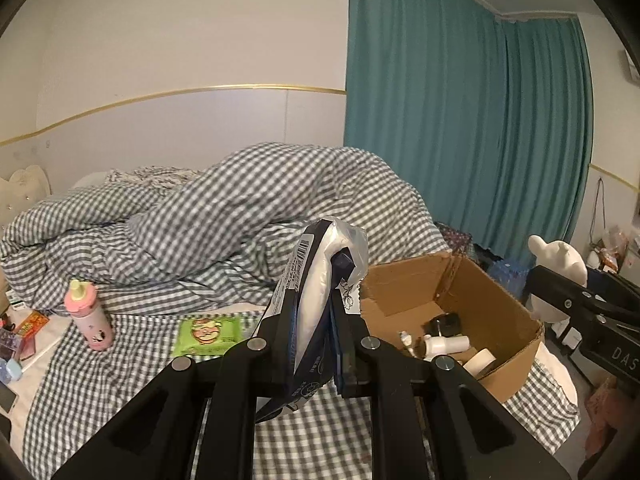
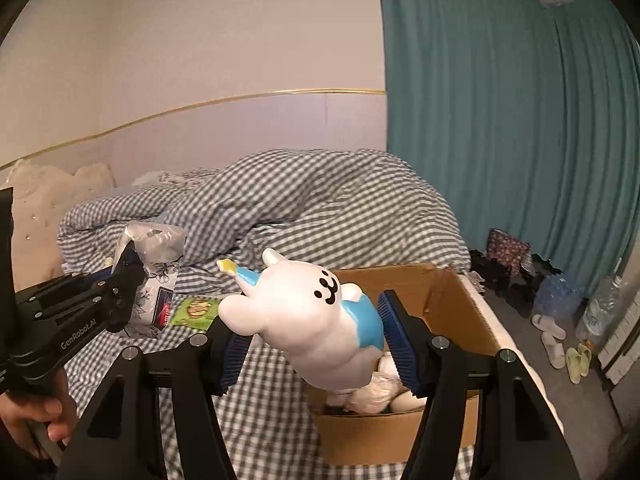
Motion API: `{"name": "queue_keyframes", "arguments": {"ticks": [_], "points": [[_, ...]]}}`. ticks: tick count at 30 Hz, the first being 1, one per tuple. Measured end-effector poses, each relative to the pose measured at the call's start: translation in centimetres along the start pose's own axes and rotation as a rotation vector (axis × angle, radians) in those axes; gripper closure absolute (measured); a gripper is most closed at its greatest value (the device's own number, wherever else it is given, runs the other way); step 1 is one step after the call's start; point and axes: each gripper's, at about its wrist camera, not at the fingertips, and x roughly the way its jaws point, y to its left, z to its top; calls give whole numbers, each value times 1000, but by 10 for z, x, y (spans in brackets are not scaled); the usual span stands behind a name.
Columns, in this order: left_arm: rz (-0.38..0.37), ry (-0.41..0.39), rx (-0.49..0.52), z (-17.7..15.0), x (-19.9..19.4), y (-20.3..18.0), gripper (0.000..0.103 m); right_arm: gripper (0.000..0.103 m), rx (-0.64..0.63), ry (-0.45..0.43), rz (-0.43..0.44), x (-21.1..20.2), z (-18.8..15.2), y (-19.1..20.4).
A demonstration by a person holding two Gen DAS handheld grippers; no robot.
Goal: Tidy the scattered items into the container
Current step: 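Carry the pouch and plush bunny over the cardboard box with both tools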
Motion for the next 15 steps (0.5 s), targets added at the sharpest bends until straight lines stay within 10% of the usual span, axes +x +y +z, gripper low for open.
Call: {"name": "queue_keyframes", "arguments": {"ticks": [15], "points": [[-101, 49, 73, 6, 43, -67, 89, 42, 59, 40, -96, 23, -8, -78]]}}
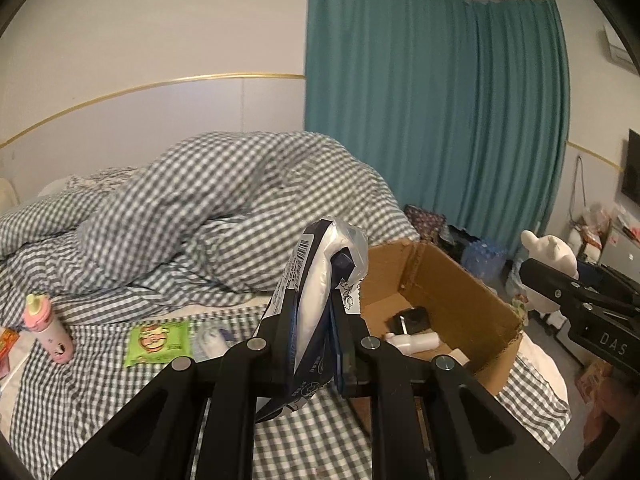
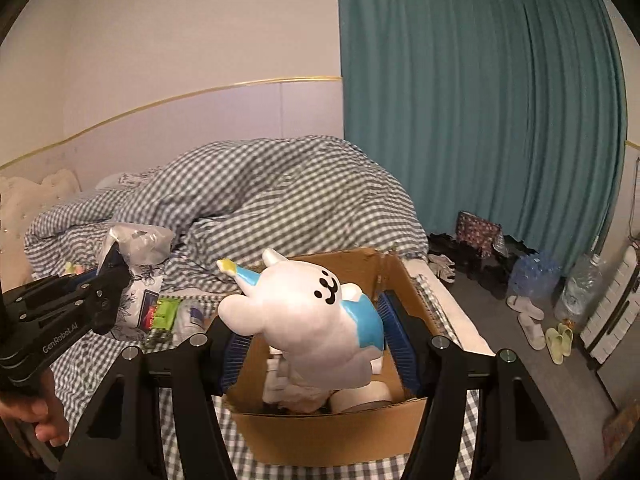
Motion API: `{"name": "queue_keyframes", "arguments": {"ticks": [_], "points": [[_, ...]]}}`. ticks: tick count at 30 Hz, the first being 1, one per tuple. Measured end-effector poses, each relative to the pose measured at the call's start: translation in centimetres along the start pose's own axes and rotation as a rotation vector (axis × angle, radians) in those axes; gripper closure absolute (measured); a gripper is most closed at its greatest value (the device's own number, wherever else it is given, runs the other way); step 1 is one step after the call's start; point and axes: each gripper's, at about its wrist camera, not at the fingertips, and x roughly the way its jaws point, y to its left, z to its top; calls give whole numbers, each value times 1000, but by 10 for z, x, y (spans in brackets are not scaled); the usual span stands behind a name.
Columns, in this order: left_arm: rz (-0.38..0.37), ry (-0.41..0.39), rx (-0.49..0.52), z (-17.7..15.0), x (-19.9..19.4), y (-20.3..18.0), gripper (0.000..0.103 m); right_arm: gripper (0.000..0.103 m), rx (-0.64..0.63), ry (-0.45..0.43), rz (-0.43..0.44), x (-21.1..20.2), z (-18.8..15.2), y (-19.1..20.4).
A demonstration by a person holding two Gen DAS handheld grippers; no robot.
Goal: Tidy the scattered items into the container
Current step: 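Carry the pouch and plush bunny over the cardboard box with both tools, then open both tools to drop the pouch and plush bunny into the box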
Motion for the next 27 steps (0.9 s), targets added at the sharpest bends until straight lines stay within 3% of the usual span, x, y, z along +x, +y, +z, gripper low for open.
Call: {"name": "queue_keyframes", "arguments": {"ticks": [5, 15, 18, 19, 21, 22, 23, 27], "points": [[-65, 49, 15, 4, 29, -21, 89, 42, 13, 25, -14, 14, -4, -18], [-105, 145, 87, 0, 92, -64, 89, 42, 46, 58, -45, 40, -13, -45], [-108, 150, 126, -4, 102, -75, 84, 42, 51, 73, -43, 51, -15, -50], [-110, 154, 135, -5, 105, -77, 78, 42, 51, 77, -42, 55, -16, -51], [-122, 158, 137, -6, 109, -77, 48, 42, 49, 86, -41, 62, -17, -52], [-123, 146, 134, -6, 108, -77, 22, 42, 48, 89, -40, 64, -18, -51], [-119, 124, 131, -6, 105, -75, 8, 42, 49, 93, -40, 67, -18, -50], [-113, 61, 130, -4, 93, -70, 1, 42, 48, 107, -36, 77, -23, -48]]}}
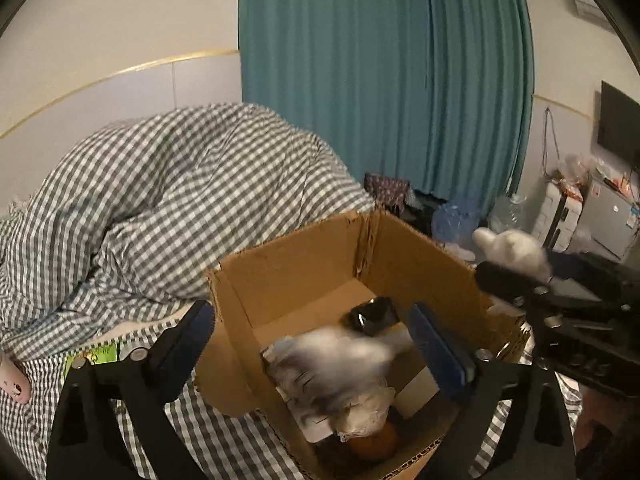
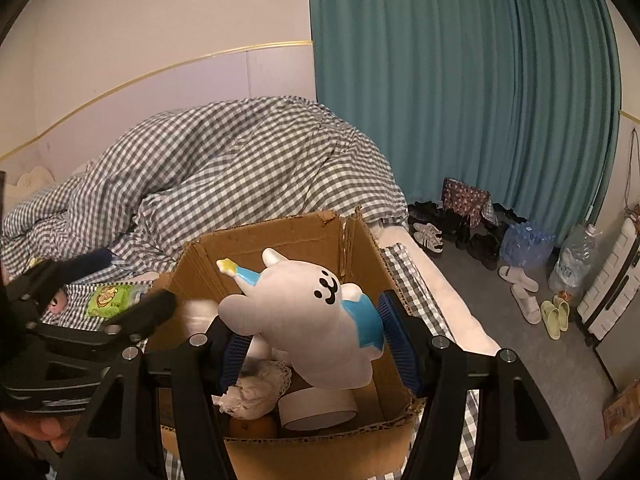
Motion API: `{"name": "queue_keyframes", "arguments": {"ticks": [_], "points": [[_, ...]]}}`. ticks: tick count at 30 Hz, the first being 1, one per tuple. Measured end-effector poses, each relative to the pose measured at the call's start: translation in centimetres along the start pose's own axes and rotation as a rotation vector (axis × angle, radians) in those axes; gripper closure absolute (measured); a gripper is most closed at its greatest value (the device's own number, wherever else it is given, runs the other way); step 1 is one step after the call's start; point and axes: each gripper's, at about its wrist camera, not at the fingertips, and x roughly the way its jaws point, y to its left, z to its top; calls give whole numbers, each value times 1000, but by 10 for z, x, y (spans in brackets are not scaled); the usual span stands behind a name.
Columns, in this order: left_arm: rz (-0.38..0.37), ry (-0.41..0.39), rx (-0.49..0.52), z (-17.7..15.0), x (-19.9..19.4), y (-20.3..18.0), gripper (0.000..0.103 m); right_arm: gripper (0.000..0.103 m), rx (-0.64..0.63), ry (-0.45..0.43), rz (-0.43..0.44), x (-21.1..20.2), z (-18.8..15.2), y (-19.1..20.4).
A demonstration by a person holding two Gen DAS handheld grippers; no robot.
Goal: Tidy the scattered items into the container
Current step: 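Open both tools to drop the pouch and plush bunny into the box, then move both tools back toward the green bead string and cotton-swab tub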
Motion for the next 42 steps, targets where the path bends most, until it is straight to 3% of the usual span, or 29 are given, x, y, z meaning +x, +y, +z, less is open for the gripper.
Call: {"name": "queue_keyframes", "arguments": {"ticks": [16, 18, 20, 23, 27, 32, 42], "points": [[115, -21, -23, -11, -21, 47, 0, 42, -40, 125, -8, 50, -23, 25], [124, -20, -40, -12, -23, 55, 0, 30, -32, 126, -21, 53, -24, 26], [130, -18, -50, -13, -24, 61, 0, 17, -18, 110, -37, 50, -22, 27], [141, -21, -56, -13, -30, 67, 0, 14, -9, 65, -54, 39, -15, 29], [154, -33, -61, -12, -41, 73, 0, 0, 9, -15, -84, 18, -3, 32], [177, -53, -61, -12, -63, 78, 0, 0, 29, -104, -93, -13, 10, 42], [254, -95, -116, -15, -119, 108, 0, 0, -15, -143, -60, -51, 22, 82]]}}
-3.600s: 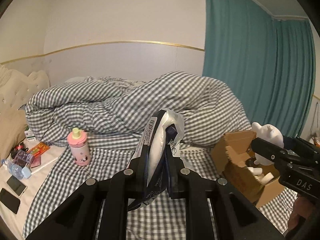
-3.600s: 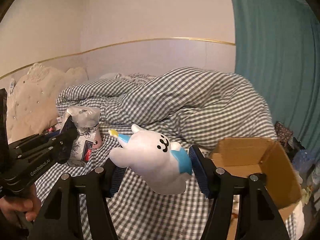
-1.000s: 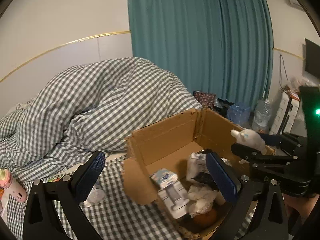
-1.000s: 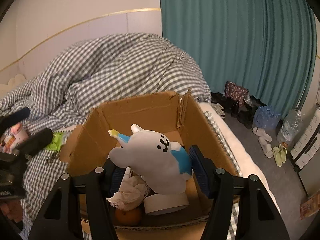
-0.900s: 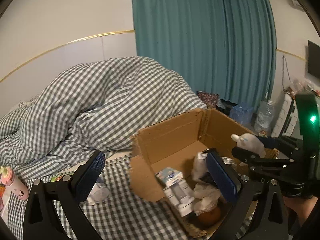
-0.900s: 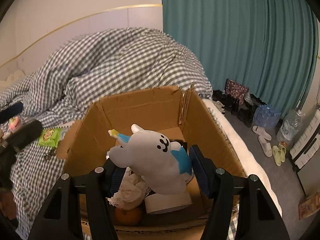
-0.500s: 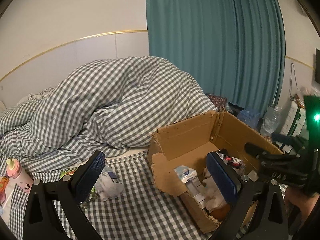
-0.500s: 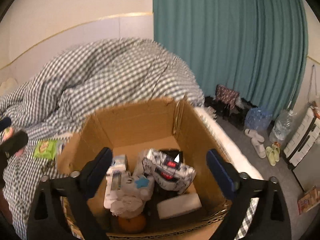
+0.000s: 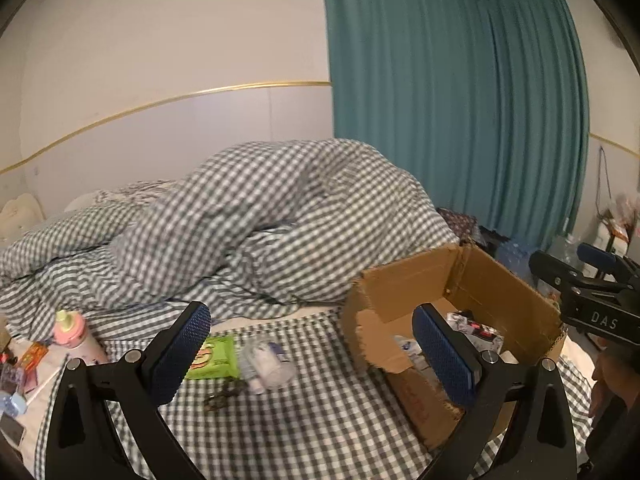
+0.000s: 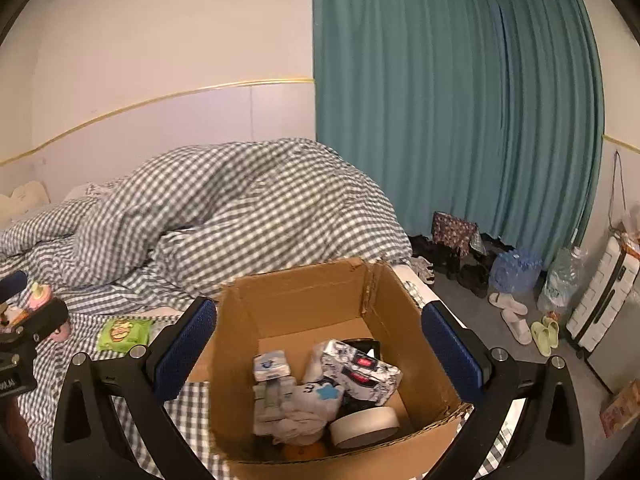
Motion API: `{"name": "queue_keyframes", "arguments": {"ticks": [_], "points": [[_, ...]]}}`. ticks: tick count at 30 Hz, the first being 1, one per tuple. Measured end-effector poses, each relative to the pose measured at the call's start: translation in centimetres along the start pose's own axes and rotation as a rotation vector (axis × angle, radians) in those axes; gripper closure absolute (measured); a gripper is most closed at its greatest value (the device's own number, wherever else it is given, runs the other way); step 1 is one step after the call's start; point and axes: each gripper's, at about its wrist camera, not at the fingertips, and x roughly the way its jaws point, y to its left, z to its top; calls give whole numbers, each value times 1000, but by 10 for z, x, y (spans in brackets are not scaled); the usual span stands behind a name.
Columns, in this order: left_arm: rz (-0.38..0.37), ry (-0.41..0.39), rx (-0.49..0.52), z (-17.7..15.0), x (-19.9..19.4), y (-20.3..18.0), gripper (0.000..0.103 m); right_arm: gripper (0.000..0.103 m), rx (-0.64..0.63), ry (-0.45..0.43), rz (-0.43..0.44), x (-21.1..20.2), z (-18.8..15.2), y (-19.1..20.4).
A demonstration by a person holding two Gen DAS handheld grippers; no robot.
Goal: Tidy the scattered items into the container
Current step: 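Move both tools back toward the green bead string and cotton-swab tub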
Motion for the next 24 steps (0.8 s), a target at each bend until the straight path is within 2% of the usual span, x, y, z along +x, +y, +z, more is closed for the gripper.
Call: {"name": "queue_keyframes", "arguments": {"ticks": [11, 20, 24], "points": [[101, -34, -94, -4, -51, 70, 0, 0, -66, -35, 75, -35, 10, 56], [229, -47, -120, -18, -93, 127, 0, 0, -148, -42, 181, -60, 6, 105], [266, -46, -146, -25, -111, 148, 0, 0, -167, -17, 231, -64, -1, 123]]}}
